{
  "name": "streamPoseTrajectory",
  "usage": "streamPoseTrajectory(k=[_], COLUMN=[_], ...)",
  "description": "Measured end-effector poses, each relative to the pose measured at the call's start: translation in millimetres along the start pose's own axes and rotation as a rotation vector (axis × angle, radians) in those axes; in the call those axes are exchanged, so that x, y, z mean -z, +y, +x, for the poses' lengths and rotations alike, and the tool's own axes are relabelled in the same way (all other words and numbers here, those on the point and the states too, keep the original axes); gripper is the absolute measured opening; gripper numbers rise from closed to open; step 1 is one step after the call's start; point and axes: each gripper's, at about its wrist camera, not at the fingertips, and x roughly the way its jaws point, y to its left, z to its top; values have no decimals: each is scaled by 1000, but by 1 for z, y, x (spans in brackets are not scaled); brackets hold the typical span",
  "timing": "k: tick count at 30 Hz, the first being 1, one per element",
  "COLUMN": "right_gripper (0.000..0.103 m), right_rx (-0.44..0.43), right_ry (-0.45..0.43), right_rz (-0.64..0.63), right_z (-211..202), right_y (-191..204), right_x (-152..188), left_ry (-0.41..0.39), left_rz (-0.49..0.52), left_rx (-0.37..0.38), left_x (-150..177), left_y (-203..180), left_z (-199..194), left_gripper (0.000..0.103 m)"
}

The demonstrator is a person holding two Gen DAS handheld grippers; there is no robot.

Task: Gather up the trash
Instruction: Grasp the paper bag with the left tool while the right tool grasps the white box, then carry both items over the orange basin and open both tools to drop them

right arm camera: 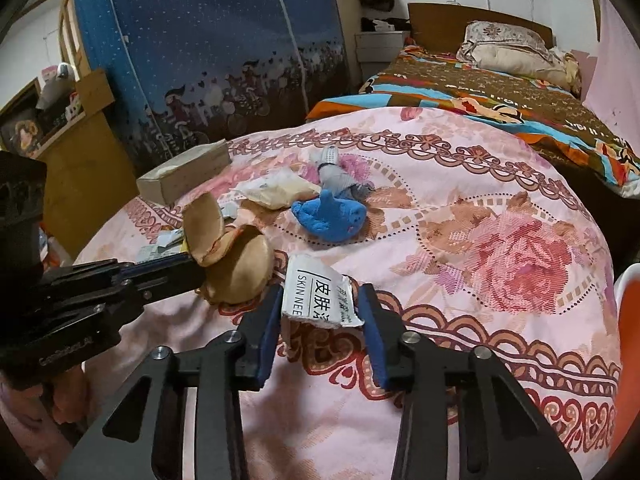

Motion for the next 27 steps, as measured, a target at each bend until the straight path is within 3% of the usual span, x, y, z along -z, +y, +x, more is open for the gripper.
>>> streamPoseTrajectory(k=[7, 15, 22, 27], right_gripper=[26, 22, 22, 22], right_rx=[-9, -12, 10, 103], right_ry=[-11, -116, -351, -527], right_rz=[-15, 20, 64, 30], right_z=[-3, -24, -71, -107], right_y=[2, -7, -17, -16], right_x=[0, 2, 9, 14], left_ry=[-22, -88, -188, -276], left_rz=[11, 7, 32, 78], left_rx=[-9, -22, 1, 30], left_x=[-1, -2, -9, -18], left_y=[-4, -10, -34, -63], left_z=[-3, -15, -28, -36], left_gripper=[0, 0, 0, 0])
